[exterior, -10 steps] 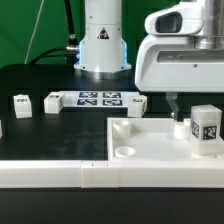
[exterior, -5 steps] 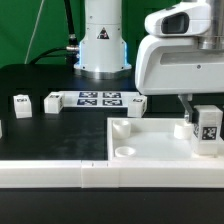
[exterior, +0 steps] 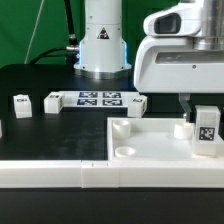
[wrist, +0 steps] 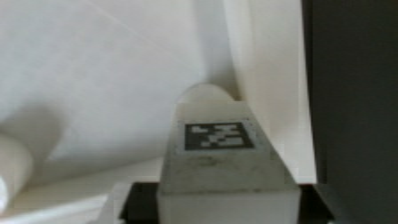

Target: Assemble one leg

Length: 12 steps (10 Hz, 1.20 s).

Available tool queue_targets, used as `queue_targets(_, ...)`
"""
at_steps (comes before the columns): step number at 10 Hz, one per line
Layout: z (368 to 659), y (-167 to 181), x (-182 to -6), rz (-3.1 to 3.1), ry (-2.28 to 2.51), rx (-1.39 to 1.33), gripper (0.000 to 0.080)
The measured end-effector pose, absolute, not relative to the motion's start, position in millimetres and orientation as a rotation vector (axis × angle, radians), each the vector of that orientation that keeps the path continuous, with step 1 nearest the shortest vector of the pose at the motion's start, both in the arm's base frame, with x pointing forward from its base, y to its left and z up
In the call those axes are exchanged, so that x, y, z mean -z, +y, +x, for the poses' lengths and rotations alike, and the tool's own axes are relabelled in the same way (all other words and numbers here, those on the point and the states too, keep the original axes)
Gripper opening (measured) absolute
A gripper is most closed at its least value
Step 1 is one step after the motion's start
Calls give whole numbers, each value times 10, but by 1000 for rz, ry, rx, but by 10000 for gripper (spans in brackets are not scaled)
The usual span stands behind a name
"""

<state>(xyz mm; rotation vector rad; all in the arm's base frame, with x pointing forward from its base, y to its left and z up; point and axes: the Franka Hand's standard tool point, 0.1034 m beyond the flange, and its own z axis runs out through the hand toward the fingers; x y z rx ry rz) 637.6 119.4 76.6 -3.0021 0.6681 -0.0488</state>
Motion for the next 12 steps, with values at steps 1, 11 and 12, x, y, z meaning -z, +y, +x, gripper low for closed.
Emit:
queue_targets(1, 6374, 1187, -765, -2928, 909, 55, 289)
queue_targets(11, 6365, 1192, -749, -2076, 2218, -28, 419)
queue_targets(12, 6365, 1193, -748, -2093, 2202, -27, 419)
